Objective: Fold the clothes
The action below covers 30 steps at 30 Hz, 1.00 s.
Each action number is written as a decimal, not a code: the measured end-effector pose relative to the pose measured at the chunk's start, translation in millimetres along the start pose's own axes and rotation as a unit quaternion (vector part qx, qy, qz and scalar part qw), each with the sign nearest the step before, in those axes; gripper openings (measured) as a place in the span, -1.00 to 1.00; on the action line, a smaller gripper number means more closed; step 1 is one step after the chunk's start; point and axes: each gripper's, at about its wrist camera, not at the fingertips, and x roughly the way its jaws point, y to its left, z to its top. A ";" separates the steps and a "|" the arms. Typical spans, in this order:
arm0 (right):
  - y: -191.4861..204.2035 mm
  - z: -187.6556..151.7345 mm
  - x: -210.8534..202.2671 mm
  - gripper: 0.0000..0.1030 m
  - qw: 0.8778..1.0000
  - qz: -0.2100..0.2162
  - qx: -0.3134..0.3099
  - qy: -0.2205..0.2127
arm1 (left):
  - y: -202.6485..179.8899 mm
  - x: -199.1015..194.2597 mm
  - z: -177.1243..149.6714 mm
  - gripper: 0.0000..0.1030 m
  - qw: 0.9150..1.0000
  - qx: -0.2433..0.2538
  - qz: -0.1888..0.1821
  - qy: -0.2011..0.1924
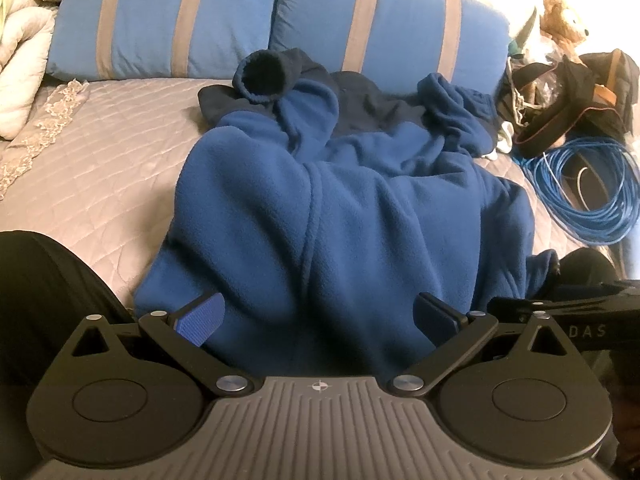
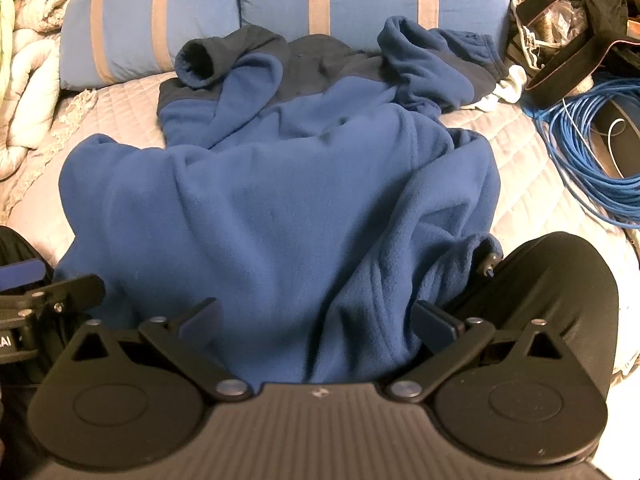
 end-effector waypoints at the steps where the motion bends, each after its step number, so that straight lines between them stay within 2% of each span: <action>1: 0.0 -0.1 0.1 1.00 1.000 -0.001 0.000 0.000 | -0.1 -0.1 -0.3 1.00 1.000 0.001 0.000 0.000; 11: 0.5 -1.1 1.6 1.00 1.000 -0.002 0.001 0.003 | 0.3 -1.0 0.6 1.00 1.000 0.000 -0.001 0.004; 19: -0.2 0.2 -3.5 1.00 1.000 -0.001 -0.006 -0.011 | 3.0 -1.6 6.5 1.00 1.000 -0.002 0.005 0.007; 22: -1.6 3.6 -10.6 1.00 0.999 0.009 -0.011 -0.035 | 3.8 -5.0 12.2 1.00 1.000 0.001 0.014 -0.002; 27: -3.5 13.3 -34.4 1.00 0.994 0.011 -0.022 -0.109 | 3.9 -17.6 28.7 1.00 0.999 0.010 0.033 -0.038; 30: -7.4 20.2 -43.7 1.00 0.992 0.014 -0.016 -0.127 | 3.2 -25.1 39.8 1.00 0.997 0.020 0.043 -0.057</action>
